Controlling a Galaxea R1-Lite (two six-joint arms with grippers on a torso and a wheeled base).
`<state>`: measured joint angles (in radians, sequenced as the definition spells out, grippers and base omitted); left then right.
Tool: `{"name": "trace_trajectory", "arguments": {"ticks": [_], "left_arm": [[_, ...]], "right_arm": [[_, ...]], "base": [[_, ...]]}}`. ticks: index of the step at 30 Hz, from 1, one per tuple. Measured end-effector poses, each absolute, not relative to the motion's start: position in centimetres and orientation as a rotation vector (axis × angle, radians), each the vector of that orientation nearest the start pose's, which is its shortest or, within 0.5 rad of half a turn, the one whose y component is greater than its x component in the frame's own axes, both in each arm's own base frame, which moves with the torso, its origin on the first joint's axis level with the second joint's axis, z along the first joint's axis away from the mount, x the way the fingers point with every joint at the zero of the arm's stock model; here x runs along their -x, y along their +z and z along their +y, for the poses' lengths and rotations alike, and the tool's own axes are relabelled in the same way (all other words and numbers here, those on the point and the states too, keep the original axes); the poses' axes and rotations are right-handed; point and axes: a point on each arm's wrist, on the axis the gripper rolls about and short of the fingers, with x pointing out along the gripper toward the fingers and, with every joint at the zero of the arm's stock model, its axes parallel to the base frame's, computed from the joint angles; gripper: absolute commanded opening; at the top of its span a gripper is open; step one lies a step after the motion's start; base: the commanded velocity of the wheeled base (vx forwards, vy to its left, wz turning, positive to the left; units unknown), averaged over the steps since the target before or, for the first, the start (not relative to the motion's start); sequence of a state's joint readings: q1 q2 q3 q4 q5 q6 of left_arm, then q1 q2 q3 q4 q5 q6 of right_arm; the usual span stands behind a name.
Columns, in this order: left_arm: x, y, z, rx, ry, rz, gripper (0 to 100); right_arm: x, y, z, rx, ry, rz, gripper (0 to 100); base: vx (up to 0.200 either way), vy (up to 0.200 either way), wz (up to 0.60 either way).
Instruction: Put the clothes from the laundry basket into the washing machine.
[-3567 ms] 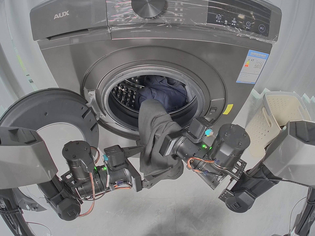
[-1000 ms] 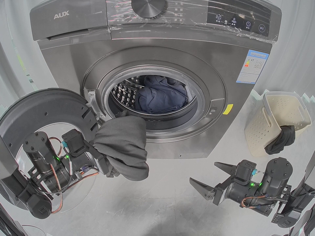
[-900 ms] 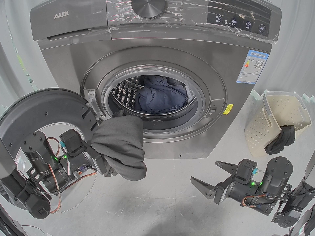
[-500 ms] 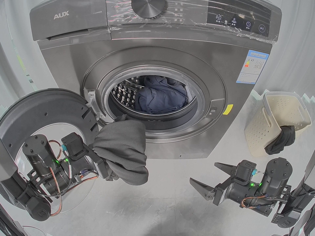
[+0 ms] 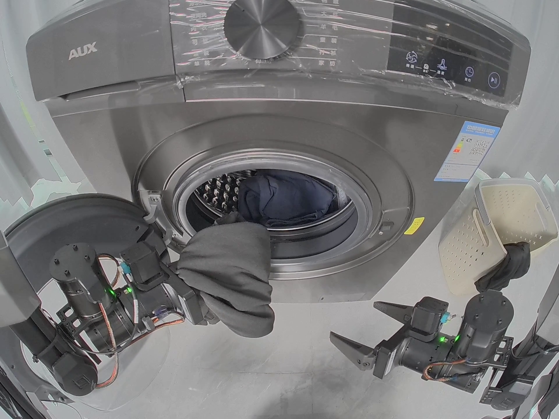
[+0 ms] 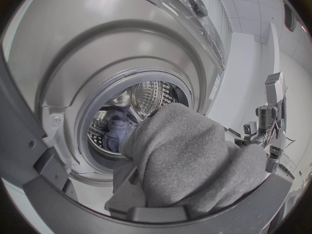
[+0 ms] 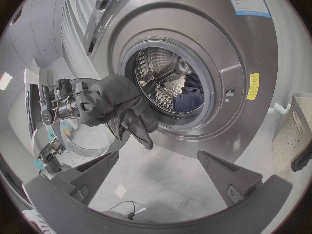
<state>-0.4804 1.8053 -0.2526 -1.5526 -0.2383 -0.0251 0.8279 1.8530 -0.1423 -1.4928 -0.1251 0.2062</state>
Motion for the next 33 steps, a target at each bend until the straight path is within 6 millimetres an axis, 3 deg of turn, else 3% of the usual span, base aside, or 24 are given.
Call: {"name": "trace_trajectory", "arguments": {"ticks": [9, 16, 21, 33], "left_arm": [[-21.4, 10.9, -12.9, 0.025, -0.755, 0.056, 0], [-21.3, 9.5, -15.0, 0.030, -0.769, 0.113, 0], [-22.8, 9.0, -16.7, 0.036, -0.780, 0.098, 0], [-29.2, 9.0, -20.1, 0.131, -0.747, -0.014, 0]], "right_arm": [[-12.7, 6.8, 16.8, -0.024, 0.774, 0.368, 100], [-11.9, 6.6, 17.0, -0.016, 0.809, 0.380, 100], [-11.8, 6.6, 17.1, -0.015, 0.815, 0.380, 100], [-11.7, 6.7, 17.1, -0.014, 0.818, 0.378, 100]], "base": [[0.000, 0.000, 0.00], [0.000, 0.000, 0.00], [0.000, 0.000, 0.00], [0.000, 0.000, 0.00]]}}
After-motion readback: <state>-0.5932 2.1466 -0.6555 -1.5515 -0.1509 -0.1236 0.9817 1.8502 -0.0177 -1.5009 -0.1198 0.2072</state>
